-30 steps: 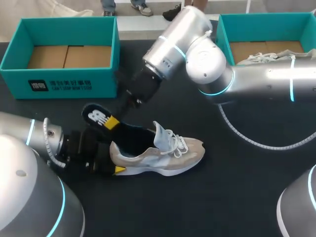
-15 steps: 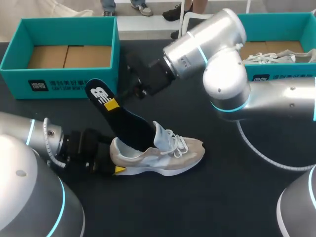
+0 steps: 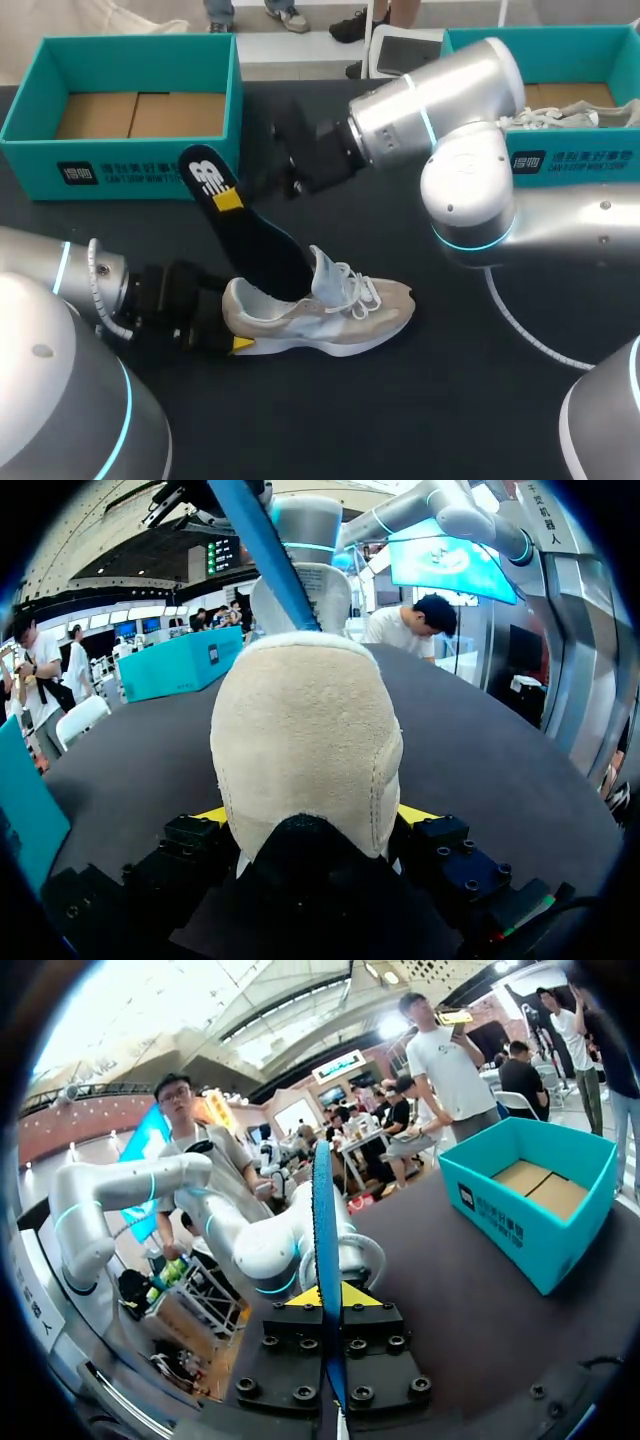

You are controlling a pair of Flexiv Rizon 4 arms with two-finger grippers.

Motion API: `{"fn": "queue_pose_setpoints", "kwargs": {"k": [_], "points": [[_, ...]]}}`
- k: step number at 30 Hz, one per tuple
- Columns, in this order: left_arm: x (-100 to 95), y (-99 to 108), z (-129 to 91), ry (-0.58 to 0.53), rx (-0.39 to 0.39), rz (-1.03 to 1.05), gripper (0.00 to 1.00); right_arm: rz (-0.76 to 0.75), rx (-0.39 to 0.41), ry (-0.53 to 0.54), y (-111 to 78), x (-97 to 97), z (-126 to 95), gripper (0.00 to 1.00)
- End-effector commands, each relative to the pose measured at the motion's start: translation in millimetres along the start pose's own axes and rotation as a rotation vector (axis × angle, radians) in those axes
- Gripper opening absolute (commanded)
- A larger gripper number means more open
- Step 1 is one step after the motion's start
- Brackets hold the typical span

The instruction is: Take the shoe out of the shoebox, open the shoe tongue, remove and reinsert the insole, then place the shoe into the shoebox

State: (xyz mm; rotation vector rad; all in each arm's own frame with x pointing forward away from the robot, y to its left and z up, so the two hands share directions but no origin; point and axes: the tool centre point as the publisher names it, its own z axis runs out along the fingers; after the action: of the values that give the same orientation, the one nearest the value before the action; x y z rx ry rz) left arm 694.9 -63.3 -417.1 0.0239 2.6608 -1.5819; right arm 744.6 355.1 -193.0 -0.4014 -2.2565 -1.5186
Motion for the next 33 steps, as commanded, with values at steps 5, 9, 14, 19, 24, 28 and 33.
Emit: {"fn": "queue_pose_setpoints", "kwargs": {"k": [5,9,14,19,24,28,33], "points": [[-0.2,1.2,0.8,-0.001,-0.001,0.001,0.00,0.059,-0.053,0.026,39.0,4.0,-25.6,0.00],[-0.2,1.2,0.8,-0.001,-0.001,0.001,0.00,0.125,-0.155,0.060,54.1,5.9,-43.5,0.00],[-0.2,1.2,0.8,-0.001,-0.001,0.001,0.00,0.168,-0.233,0.103,66.3,13.9,-64.7,0.00],[-0.2,1.2,0.8,-0.001,-0.001,0.001,0.00,0.232,-0.275,0.137,70.5,26.4,-84.5,0.00],[-0.2,1.2,0.8,-0.001,-0.001,0.001,0.00,0.304,-0.318,0.134,66.6,42.3,-105.4,0.00],[-0.2,1.2,0.8,-0.001,-0.001,0.001,0.00,0.336,-0.321,0.114,63.2,57.5,-114.9,0.00],[-0.2,1.2,0.8,-0.001,-0.001,0.001,0.00,0.378,-0.335,0.114,57.6,78.3,-119.3,0.00]]}}
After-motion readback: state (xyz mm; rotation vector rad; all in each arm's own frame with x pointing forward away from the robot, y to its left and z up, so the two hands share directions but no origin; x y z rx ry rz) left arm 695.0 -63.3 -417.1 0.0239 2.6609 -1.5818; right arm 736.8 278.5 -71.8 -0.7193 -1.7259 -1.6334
